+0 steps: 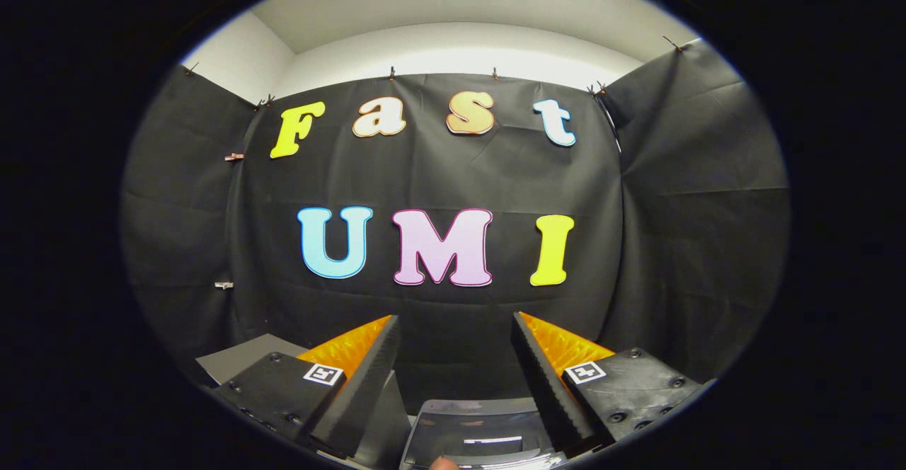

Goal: Put the clothes into the washing machine and then close the washing machine lid.

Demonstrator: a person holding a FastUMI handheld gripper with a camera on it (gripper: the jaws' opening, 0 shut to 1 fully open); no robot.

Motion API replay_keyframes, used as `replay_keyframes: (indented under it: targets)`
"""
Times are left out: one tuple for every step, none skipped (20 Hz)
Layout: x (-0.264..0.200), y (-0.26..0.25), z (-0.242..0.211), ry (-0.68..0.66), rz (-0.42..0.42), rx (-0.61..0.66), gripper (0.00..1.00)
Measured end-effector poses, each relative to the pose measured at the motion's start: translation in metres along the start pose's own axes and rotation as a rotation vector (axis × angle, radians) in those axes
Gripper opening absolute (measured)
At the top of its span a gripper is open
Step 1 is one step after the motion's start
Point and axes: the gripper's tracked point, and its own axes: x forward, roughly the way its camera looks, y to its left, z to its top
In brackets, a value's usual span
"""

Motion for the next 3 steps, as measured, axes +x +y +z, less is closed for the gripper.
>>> replay_keyframes:
  targets:
    - [0.0000,-0.0006,0.0012,-0.001,-0.001,0.004,0.98]
    - [0.0003,-0.0017,0.0013,0.001,-0.004,0.010,0.98]
    - [0.0014,-0.0032,-0.0002,0.001,-0.006,0.016,0.98]
